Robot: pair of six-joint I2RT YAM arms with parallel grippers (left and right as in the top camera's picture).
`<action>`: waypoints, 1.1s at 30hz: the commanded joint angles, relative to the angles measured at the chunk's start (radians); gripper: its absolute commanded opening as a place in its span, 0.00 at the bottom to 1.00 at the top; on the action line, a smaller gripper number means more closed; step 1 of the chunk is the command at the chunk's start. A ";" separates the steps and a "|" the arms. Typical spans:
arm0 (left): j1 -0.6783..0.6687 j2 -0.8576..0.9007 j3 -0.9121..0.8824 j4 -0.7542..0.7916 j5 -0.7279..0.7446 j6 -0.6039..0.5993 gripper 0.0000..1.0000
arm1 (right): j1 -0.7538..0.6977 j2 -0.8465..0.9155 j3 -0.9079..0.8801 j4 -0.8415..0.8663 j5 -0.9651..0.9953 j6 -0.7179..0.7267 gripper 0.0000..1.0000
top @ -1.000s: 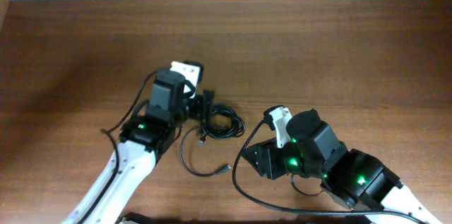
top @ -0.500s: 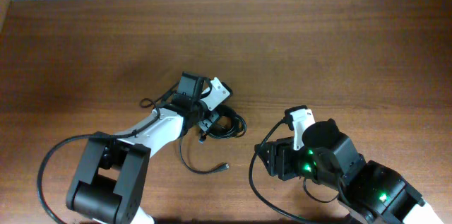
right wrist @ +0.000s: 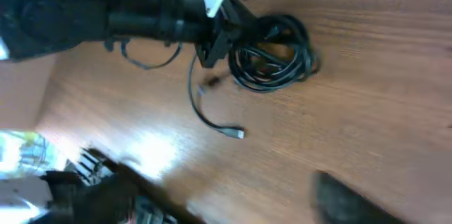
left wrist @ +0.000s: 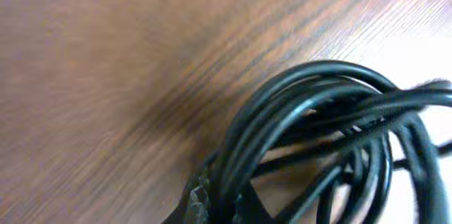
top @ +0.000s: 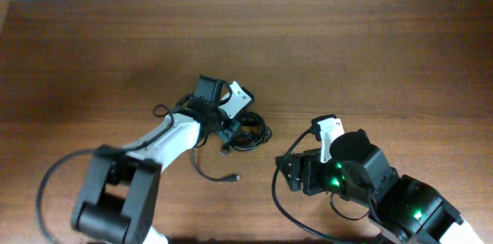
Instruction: Untangle cables
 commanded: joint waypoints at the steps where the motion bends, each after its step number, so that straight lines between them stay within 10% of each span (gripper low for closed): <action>1: 0.000 -0.263 0.023 -0.032 -0.012 -0.172 0.00 | 0.005 0.019 0.002 0.068 -0.105 0.048 0.99; 6: 0.000 -0.561 0.023 -0.185 -0.012 -0.331 0.00 | 0.005 0.087 0.002 0.218 -0.151 0.067 0.98; 10: 0.000 -0.663 0.023 -0.298 -0.066 -0.468 0.00 | 0.005 0.184 0.002 0.361 -0.151 0.433 0.61; 28: -0.001 -0.711 0.022 -0.367 0.089 -0.497 0.00 | 0.004 0.374 0.002 0.605 0.163 0.898 0.57; 33: -0.001 -0.755 0.022 -0.352 0.274 -0.489 0.00 | 0.005 0.393 0.002 0.607 0.163 0.905 0.38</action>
